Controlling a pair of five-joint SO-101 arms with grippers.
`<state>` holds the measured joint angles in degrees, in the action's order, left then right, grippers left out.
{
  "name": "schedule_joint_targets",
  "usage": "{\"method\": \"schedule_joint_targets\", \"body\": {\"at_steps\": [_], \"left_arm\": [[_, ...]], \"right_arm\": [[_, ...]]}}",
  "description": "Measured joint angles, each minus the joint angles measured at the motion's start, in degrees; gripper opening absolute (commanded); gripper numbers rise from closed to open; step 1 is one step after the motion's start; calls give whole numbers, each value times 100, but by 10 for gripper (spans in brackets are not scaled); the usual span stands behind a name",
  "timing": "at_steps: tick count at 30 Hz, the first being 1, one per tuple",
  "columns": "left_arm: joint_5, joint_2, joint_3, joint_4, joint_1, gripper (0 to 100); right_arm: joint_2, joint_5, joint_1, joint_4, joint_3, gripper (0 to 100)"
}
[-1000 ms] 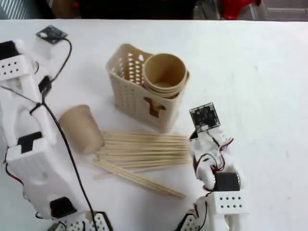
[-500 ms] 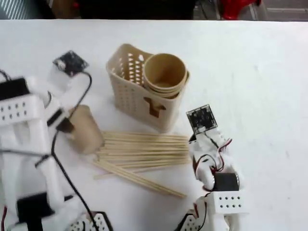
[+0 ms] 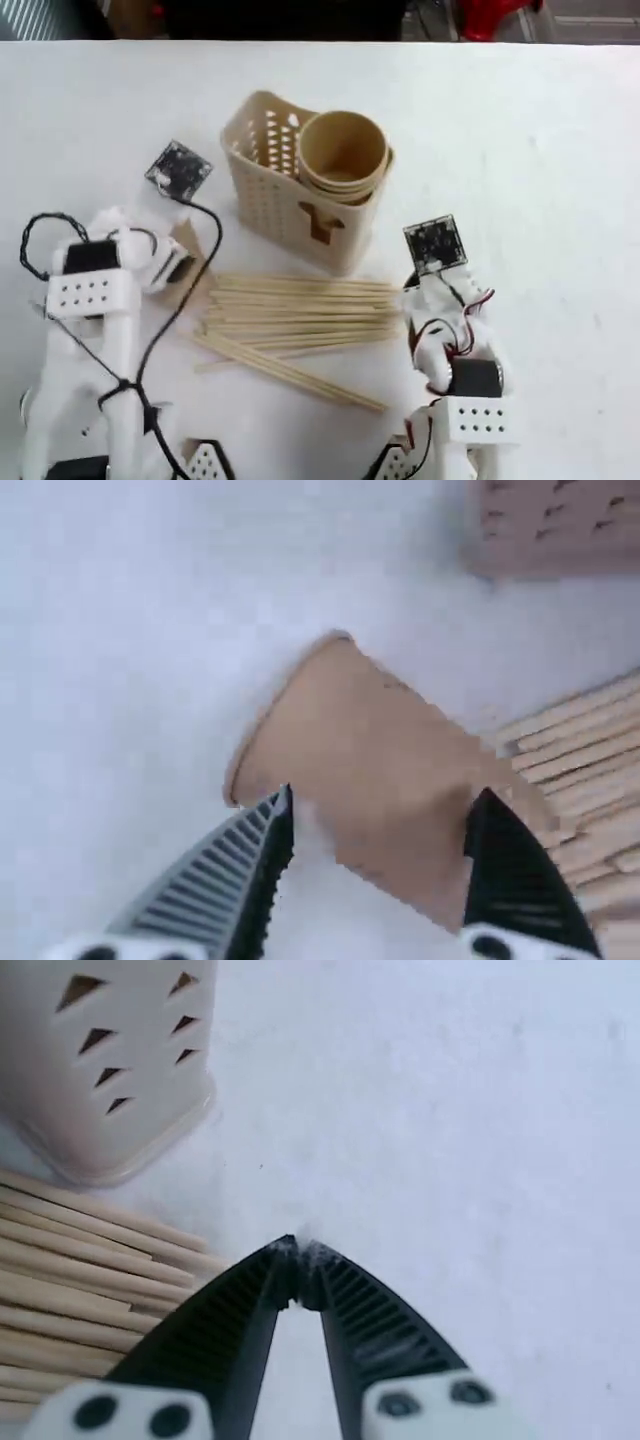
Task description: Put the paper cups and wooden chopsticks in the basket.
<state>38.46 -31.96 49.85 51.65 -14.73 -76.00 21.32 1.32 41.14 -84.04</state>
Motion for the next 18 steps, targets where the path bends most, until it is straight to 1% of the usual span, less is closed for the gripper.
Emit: {"method": "schedule_joint_targets", "body": {"at_steps": [3, 7, 8, 11, 14, 18], "left_arm": [[-97, 0, 369, -440, 132, 269], [-105, -18, 501, -607, 123, 268], [-105, -18, 501, -624, 26, 268], [-88, -18, 510, -624, -440, 268], [281, -18, 510, -642, -1020, 268], [659, -18, 510, -985, -1741, 268]], "right_arm": [[0, -18, 18, 0, 0, 20], [0, -18, 9, 0, 0, 21], [0, -18, 9, 0, 0, 21], [0, -18, 18, 0, 0, 21], [0, -18, 9, 0, 0, 21], [0, -18, 9, 0, 0, 21]]}}
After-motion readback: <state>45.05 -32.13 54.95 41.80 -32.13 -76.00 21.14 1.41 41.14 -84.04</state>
